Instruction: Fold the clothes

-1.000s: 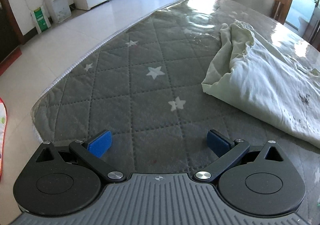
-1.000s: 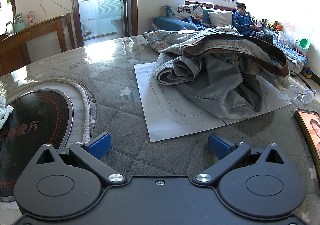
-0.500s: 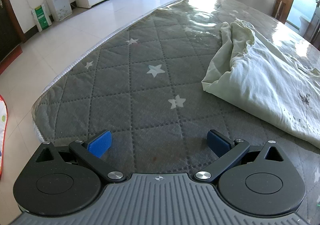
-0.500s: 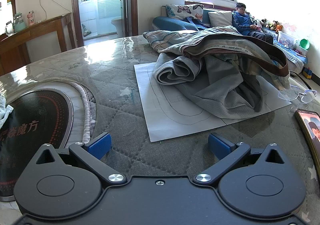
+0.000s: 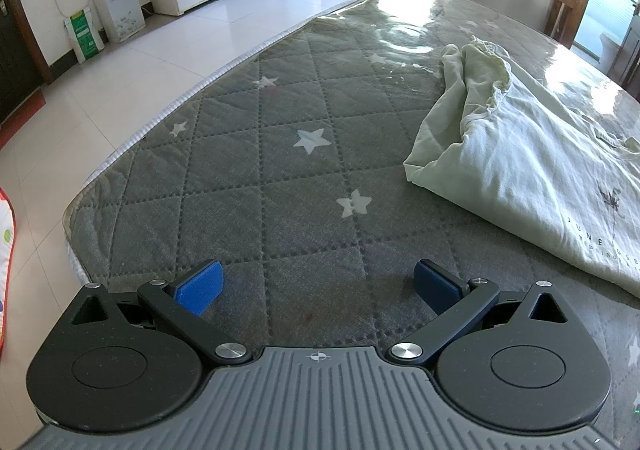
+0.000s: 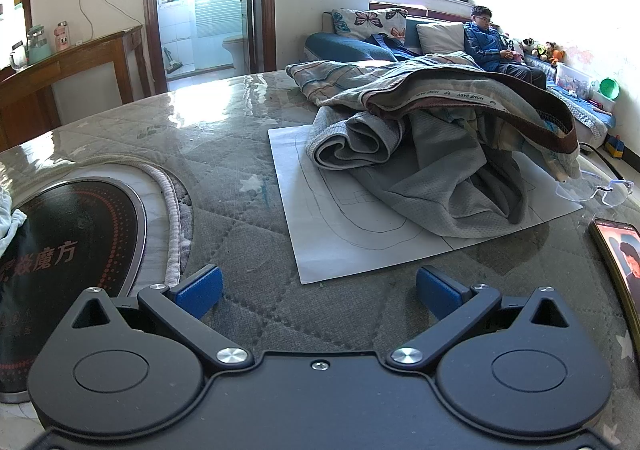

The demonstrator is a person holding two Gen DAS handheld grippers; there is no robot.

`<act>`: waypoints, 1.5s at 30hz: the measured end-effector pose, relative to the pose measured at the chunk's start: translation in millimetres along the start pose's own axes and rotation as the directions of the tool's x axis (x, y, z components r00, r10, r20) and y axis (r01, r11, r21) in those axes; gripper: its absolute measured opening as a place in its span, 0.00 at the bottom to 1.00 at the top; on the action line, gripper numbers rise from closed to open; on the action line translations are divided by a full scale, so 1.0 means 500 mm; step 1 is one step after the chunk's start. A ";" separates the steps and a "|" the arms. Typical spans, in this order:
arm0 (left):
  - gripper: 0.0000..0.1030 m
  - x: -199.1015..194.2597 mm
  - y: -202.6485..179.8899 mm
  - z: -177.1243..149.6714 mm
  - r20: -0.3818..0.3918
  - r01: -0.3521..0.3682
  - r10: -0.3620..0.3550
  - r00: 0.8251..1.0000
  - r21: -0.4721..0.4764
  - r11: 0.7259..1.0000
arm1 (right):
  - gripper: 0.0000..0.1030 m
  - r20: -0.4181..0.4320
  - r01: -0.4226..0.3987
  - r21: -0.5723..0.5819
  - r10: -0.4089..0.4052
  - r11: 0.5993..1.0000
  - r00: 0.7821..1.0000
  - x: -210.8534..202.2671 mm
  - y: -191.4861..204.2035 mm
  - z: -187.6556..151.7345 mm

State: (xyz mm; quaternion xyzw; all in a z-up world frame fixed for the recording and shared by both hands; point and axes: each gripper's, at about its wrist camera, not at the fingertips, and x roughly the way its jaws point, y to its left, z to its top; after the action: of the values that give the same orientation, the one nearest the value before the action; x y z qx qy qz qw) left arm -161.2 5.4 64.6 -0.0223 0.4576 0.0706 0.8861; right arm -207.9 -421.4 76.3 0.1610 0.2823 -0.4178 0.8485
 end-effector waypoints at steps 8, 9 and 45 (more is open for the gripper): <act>1.00 -0.001 0.001 -0.001 0.000 -0.001 0.001 1.000 -0.002 1.000 | 1.00 0.000 0.001 0.000 -0.001 1.000 1.000 0.000 0.000 0.000; 1.00 -0.001 0.001 -0.002 0.000 -0.001 0.001 1.000 -0.002 1.000 | 1.00 0.000 0.001 0.000 -0.001 1.000 1.000 0.001 0.000 0.000; 1.00 0.000 0.001 -0.005 0.004 -0.008 0.008 1.000 -0.006 1.000 | 1.00 0.000 0.001 0.000 -0.001 1.000 1.000 0.001 0.000 0.001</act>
State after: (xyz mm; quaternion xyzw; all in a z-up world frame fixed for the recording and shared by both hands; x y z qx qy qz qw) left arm -163.4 5.4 63.3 -0.0231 0.4557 0.0756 0.8866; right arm -207.5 -421.5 76.3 0.1607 0.2824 -0.4179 0.8484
